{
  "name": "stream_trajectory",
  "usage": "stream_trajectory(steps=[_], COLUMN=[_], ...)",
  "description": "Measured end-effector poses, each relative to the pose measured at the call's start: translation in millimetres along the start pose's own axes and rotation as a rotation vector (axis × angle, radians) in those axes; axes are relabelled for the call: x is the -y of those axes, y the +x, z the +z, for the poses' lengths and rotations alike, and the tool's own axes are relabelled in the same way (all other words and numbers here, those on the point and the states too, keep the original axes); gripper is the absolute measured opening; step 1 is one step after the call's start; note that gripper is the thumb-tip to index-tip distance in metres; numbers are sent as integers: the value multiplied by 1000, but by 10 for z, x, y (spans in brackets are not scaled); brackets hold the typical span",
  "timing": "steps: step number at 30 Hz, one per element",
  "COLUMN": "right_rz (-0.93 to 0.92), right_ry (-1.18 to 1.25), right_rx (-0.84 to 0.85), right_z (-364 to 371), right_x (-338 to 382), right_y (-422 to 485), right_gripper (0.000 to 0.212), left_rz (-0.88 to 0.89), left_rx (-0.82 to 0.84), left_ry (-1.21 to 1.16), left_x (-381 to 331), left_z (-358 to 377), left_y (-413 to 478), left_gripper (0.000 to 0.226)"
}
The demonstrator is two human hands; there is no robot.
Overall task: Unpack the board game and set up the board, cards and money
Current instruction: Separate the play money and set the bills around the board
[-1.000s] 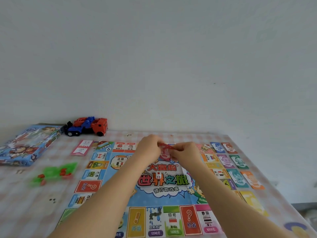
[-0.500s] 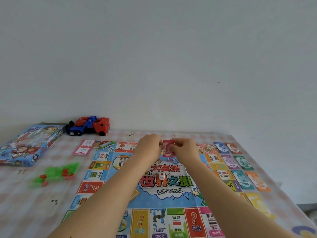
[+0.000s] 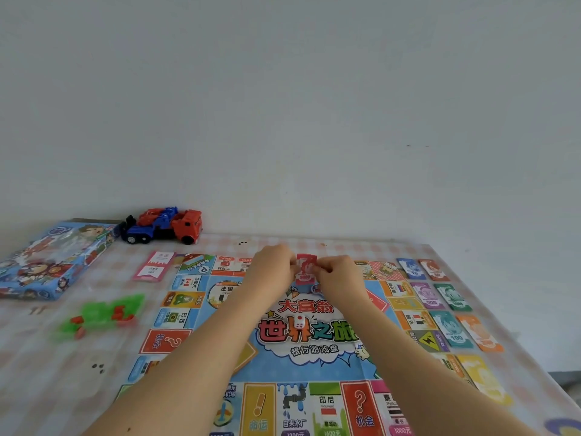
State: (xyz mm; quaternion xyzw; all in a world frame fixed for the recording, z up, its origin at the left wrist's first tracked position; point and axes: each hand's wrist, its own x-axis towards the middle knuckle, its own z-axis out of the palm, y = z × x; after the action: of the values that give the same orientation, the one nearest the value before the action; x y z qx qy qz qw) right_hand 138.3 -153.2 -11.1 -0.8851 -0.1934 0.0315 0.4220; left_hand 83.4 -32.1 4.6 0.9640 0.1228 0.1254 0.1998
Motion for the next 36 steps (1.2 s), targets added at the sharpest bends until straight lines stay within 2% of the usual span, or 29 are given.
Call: stream_trajectory(steps=[3, 7, 10, 18, 22, 24, 27, 31, 36], right_rz=[-11, 14, 42, 141, 227, 282, 350, 404, 468], right_ry=[78, 305, 377, 452, 465, 460, 415, 301, 208], right_rx=[-36, -184, -248, -327, -409, -450, -479, -460, -416], right_z=[-66, -311, -524, -1129, -1482, -1655, -1887, -2040, -2065], right_x=[47, 81, 24, -291, -556, -722, -950, -1146, -1253], right_y=[-29, -136, -235, -681, -958, -1092, -1288, -1493, -1602], right_gripper=[26, 13, 8, 6, 8, 7, 8, 17, 21], left_rz=[9, -14, -35, -16, 39, 101, 230, 377, 442], left_rx=[-15, 36, 84, 224, 161, 100, 65, 128, 192], left_ry=[-110, -359, -489, -632, -600, -510, -334, -217, -76], left_x=[-10, -163, -367, -1042, -1412, -1574, -1782, -1983, -2051], left_z=[-60, -187, -212, -16, 164, 261, 437, 645, 805], left_y=[2, 9, -1, -208, -365, -444, -550, -703, -824], left_gripper=[26, 22, 19, 18, 17, 14, 23, 24, 28])
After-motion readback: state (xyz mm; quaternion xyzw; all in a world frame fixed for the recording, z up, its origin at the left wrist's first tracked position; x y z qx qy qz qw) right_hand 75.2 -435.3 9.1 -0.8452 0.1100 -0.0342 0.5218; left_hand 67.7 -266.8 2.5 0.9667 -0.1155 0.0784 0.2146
